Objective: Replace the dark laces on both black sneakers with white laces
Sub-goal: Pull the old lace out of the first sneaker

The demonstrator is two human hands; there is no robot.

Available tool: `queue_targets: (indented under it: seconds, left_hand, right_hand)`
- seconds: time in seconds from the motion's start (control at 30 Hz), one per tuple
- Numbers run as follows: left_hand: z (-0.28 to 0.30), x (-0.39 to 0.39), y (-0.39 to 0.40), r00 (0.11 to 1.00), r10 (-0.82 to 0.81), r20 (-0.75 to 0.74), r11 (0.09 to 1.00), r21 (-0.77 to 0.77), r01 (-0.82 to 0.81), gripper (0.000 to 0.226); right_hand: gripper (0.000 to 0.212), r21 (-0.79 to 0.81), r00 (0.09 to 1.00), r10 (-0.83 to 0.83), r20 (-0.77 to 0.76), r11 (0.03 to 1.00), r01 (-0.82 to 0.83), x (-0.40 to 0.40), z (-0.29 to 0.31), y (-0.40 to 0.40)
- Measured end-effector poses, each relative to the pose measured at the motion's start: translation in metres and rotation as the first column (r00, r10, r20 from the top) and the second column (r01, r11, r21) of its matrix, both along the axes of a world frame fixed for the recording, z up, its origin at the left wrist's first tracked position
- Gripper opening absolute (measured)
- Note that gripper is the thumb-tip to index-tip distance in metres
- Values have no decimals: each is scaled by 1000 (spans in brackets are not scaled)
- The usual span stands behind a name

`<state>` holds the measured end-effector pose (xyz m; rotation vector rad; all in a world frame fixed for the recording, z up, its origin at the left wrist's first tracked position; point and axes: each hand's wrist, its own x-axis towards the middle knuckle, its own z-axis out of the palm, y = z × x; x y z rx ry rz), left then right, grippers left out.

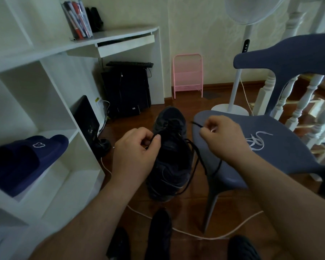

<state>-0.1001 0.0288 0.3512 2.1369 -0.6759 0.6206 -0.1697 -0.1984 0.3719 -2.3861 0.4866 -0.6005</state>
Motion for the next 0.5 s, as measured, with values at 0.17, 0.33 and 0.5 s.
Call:
queue_targets:
  seconds: [0.17,0.33,0.5]
  left_hand:
    - [0,0,2,1000,7,-8,1000,-19,-7,23]
    - [1,-3,0,999,42,-33,998,-36,-44,26]
    - [2,-6,0,998,59,-18,998,-19,-60,25]
  right_hand:
    - [28,84,994,-36,-99,995,44,-4,-8,-3]
    - [22,-27,988,113,109,993,-111,-18,6,26]
    - [39,-327,976,144,-165,925,-192,-13,-3,41]
